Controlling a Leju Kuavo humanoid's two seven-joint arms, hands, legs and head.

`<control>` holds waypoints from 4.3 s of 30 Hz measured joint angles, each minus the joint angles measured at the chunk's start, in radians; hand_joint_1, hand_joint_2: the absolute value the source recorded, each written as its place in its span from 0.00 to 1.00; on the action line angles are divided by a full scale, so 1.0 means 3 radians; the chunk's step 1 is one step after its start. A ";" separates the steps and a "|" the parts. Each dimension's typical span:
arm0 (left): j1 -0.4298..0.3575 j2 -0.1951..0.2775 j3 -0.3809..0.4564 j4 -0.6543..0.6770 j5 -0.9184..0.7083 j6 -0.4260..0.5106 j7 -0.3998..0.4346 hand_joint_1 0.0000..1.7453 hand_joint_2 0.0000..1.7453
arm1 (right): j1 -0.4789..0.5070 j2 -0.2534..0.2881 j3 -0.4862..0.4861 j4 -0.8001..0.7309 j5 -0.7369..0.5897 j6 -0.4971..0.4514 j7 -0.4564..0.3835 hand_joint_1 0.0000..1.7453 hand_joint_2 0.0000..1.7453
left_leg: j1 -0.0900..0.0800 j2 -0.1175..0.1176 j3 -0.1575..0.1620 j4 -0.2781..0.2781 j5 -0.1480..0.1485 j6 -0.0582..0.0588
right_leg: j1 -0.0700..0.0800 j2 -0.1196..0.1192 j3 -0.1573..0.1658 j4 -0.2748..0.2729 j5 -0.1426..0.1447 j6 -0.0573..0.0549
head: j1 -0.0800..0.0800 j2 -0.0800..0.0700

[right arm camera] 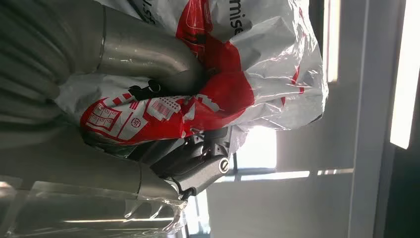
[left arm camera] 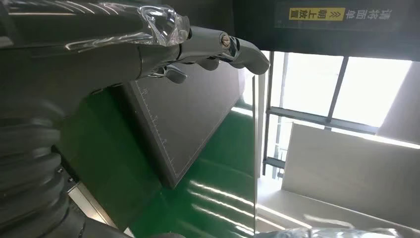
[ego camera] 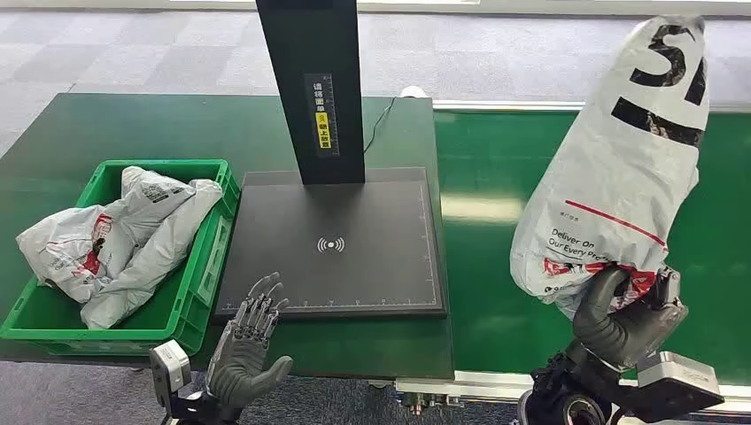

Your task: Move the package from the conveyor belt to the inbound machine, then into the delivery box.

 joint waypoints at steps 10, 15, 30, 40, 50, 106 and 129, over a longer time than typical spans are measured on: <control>-0.0078 0.0008 0.0000 0.0067 0.0005 -0.0041 -0.0014 0.00 1.00 | -0.0017 -0.0090 0.0272 0.0016 0.0112 0.0452 0.0001 1.00 1.00 | 0.0000 0.0000 -0.0001 0.0000 0.0000 0.0001 | 0.0000 0.0000 0.0001 0.0000 0.0000 0.0000 | 0.0000 0.0000; -0.0188 0.0016 -0.0017 0.0141 -0.0014 -0.0157 -0.0047 0.00 1.00 | -0.0273 -0.0117 0.0487 0.0440 0.0544 0.1112 0.0176 1.00 1.00 | 0.0000 0.0000 0.0000 0.0000 0.0002 0.0001 | 0.0000 0.0000 0.0002 0.0000 0.0000 0.0000 | 0.0000 0.0000; -0.0417 0.0090 -0.0049 0.0383 0.0020 -0.0231 -0.0060 0.00 1.00 | -0.0839 -0.0172 0.0946 0.1935 0.1196 0.1386 0.0965 1.00 1.00 | 0.0000 -0.0005 -0.0002 0.0000 0.0005 0.0001 | 0.0000 -0.0002 0.0001 0.0001 0.0001 0.0000 | 0.0000 0.0000; -0.0360 0.0123 -0.0047 0.0378 0.0038 -0.0164 -0.0023 0.00 1.00 | -0.0883 -0.0176 0.0986 0.2150 0.1397 0.0748 0.1167 0.16 1.00 | 0.0000 -0.0005 -0.0002 0.0000 0.0005 0.0001 | 0.0000 -0.0003 0.0001 0.0001 0.0001 0.0000 | 0.0000 0.0000; -0.0340 0.0126 -0.0056 0.0374 0.0071 -0.0149 -0.0023 0.00 1.00 | -0.0609 -0.0175 0.0801 0.1719 0.0394 0.0820 0.0400 0.00 1.00 | 0.0000 -0.0005 -0.0002 0.0001 0.0004 0.0001 | 0.0000 -0.0003 0.0000 0.0001 0.0000 0.0000 | 0.0000 0.0000; -0.1801 -0.0335 -0.1768 0.2334 -0.2409 0.1601 0.0009 0.00 1.00 | -0.0386 -0.0074 0.0534 0.1094 0.0066 0.1216 0.0371 0.00 1.00 | -0.0001 -0.0006 -0.0001 0.0003 0.0004 0.0002 | -0.0001 -0.0005 0.0001 0.0000 0.0002 0.0003 | -0.0001 0.0000; -0.2386 -0.0503 -0.1730 0.3385 -0.2424 0.1750 0.0080 0.48 1.00 | -0.0207 -0.0045 0.0480 0.0892 -0.0011 0.1381 0.0371 0.00 1.00 | 0.0000 -0.0006 0.0003 0.0003 0.0005 0.0002 | -0.0001 -0.0005 0.0005 0.0000 0.0003 0.0003 | 0.0000 0.0000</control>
